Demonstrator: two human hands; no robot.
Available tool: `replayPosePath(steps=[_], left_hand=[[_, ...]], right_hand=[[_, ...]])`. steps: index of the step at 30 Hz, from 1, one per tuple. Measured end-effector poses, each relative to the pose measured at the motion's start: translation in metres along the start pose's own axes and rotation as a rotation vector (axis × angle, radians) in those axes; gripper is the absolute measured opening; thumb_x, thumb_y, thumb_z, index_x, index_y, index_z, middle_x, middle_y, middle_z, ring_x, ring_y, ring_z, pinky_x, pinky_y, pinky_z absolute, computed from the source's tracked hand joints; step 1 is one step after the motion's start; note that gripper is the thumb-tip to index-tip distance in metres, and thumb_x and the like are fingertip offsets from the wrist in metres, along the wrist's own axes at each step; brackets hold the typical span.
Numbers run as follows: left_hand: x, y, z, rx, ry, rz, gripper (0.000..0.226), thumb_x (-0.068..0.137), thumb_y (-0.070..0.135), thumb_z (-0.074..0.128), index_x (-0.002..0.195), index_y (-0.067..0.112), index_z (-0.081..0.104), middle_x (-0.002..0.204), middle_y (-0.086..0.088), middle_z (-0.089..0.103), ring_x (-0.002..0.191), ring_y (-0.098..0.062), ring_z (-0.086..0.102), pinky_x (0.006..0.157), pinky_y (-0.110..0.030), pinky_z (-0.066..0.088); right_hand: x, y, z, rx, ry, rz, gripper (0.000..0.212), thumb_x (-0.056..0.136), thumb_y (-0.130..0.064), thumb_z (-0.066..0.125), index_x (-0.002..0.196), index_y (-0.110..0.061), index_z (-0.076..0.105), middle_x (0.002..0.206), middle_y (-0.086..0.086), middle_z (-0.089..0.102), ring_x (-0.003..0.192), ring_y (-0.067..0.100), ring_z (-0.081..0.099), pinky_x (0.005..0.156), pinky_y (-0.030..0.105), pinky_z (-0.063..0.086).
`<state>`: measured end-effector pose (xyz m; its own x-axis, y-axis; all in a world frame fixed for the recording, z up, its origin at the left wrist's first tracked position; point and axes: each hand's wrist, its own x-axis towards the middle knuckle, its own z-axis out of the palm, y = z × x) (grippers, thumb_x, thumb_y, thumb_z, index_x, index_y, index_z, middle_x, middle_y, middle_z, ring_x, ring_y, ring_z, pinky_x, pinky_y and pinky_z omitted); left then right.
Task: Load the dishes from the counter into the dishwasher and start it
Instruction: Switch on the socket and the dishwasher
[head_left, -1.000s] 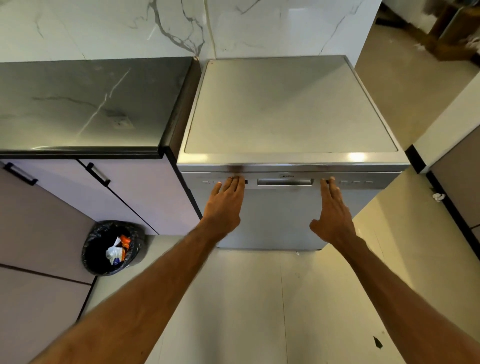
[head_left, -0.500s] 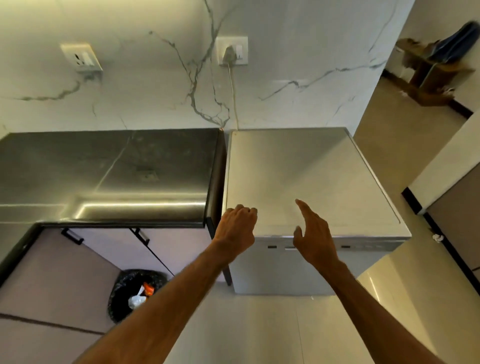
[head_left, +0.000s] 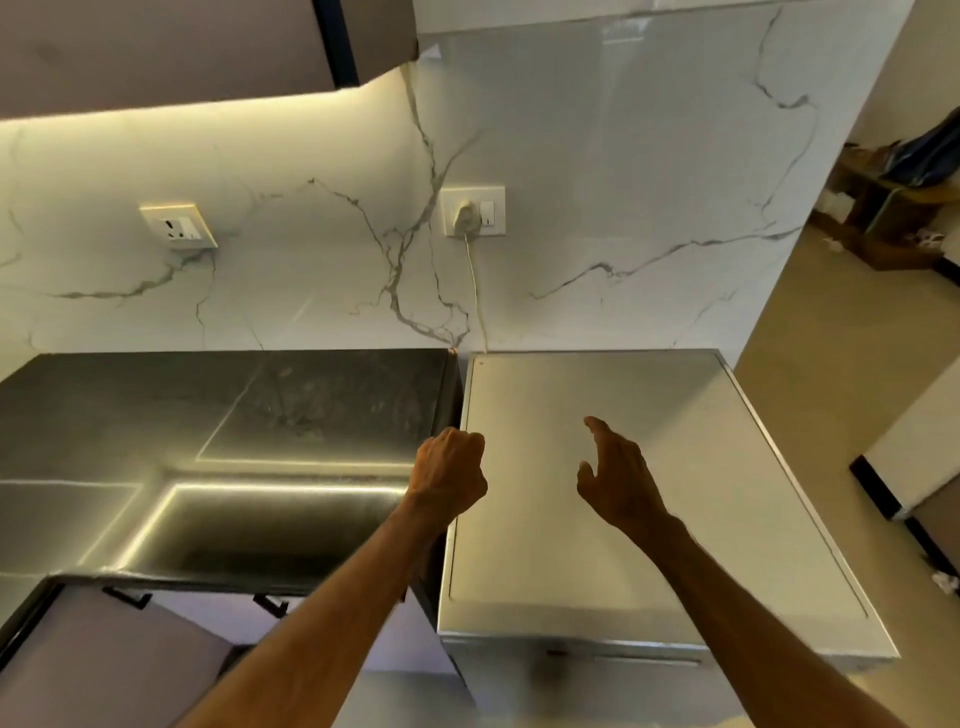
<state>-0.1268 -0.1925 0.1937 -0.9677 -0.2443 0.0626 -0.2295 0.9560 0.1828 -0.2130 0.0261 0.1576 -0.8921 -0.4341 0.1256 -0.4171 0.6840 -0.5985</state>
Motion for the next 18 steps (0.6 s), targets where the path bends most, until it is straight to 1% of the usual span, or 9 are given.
replayPosePath(steps=[2,3,5,6,8,10,14,16,18], left_hand=[[0.023,0.004,0.001,-0.008,-0.017,-0.034,0.026,0.081,0.0,0.054,0.1,0.009,0.071,0.091,-0.005,0.073,0.081,-0.019,0.069,0.075,-0.029,0.057],[0.032,0.007,0.002,-0.013,-0.032,-0.042,0.027,0.081,0.0,0.054,0.099,0.009,0.071,0.092,-0.005,0.073,0.082,-0.018,0.069,0.076,-0.029,0.056],[0.048,0.013,0.001,-0.012,-0.043,-0.038,0.021,0.08,-0.001,0.053,0.088,0.014,0.065,0.085,-0.002,0.068,0.077,-0.014,0.065,0.076,-0.028,0.054],[0.057,0.014,-0.001,-0.012,-0.049,-0.04,0.021,0.08,0.0,0.053,0.083,0.02,0.057,0.08,0.002,0.062,0.072,-0.01,0.06,0.073,-0.027,0.054],[0.073,0.018,-0.005,-0.012,-0.051,-0.054,0.027,0.079,0.002,0.053,0.082,0.028,0.047,0.078,0.008,0.053,0.068,-0.007,0.051,0.067,-0.025,0.051],[0.084,0.02,-0.012,-0.02,-0.051,-0.064,0.027,0.078,0.003,0.054,0.081,0.029,0.047,0.077,0.009,0.052,0.066,-0.007,0.049,0.064,-0.025,0.05],[0.099,0.019,-0.025,-0.034,-0.06,-0.076,0.027,0.077,0.003,0.055,0.08,0.029,0.051,0.077,0.009,0.054,0.068,-0.009,0.056,0.068,-0.027,0.054],[0.103,0.014,-0.03,-0.049,-0.054,-0.098,0.027,0.077,0.002,0.057,0.079,0.028,0.051,0.077,0.007,0.06,0.071,-0.012,0.065,0.068,-0.028,0.055],[0.104,0.007,-0.033,-0.054,-0.051,-0.117,0.027,0.077,0.002,0.058,0.078,0.028,0.052,0.077,0.007,0.06,0.073,-0.014,0.068,0.068,-0.028,0.054]], right_hand=[[0.025,0.007,-0.005,0.008,-0.024,0.012,0.066,0.091,-0.007,0.061,0.152,-0.005,0.035,0.148,0.017,0.05,0.134,0.032,0.048,0.109,0.035,0.039],[0.034,0.01,-0.007,0.006,-0.043,0.015,0.067,0.092,-0.008,0.061,0.153,-0.006,0.034,0.148,0.016,0.05,0.135,0.032,0.048,0.109,0.034,0.038],[0.049,0.015,-0.013,-0.013,-0.076,0.019,0.067,0.092,-0.009,0.06,0.154,-0.007,0.033,0.15,0.016,0.048,0.137,0.031,0.046,0.111,0.034,0.037],[0.057,0.016,-0.016,-0.016,-0.084,0.028,0.067,0.092,-0.009,0.06,0.153,-0.006,0.033,0.149,0.016,0.049,0.137,0.032,0.046,0.111,0.035,0.038],[0.069,0.018,-0.021,-0.018,-0.096,0.047,0.066,0.092,-0.01,0.06,0.153,-0.006,0.034,0.147,0.017,0.051,0.135,0.032,0.047,0.109,0.036,0.039],[0.079,0.016,-0.024,-0.015,-0.122,0.061,0.066,0.091,-0.011,0.06,0.152,-0.007,0.035,0.144,0.017,0.053,0.133,0.032,0.049,0.108,0.037,0.041],[0.093,0.012,-0.022,-0.012,-0.178,0.08,0.066,0.09,-0.013,0.061,0.15,-0.008,0.035,0.143,0.019,0.053,0.132,0.034,0.05,0.107,0.041,0.044],[0.098,0.006,-0.018,-0.012,-0.192,0.083,0.066,0.089,-0.013,0.062,0.15,-0.008,0.037,0.142,0.02,0.055,0.131,0.034,0.052,0.106,0.04,0.046],[0.1,-0.002,-0.012,-0.014,-0.202,0.083,0.065,0.089,-0.012,0.062,0.149,-0.007,0.038,0.14,0.02,0.056,0.129,0.034,0.054,0.104,0.039,0.046]])
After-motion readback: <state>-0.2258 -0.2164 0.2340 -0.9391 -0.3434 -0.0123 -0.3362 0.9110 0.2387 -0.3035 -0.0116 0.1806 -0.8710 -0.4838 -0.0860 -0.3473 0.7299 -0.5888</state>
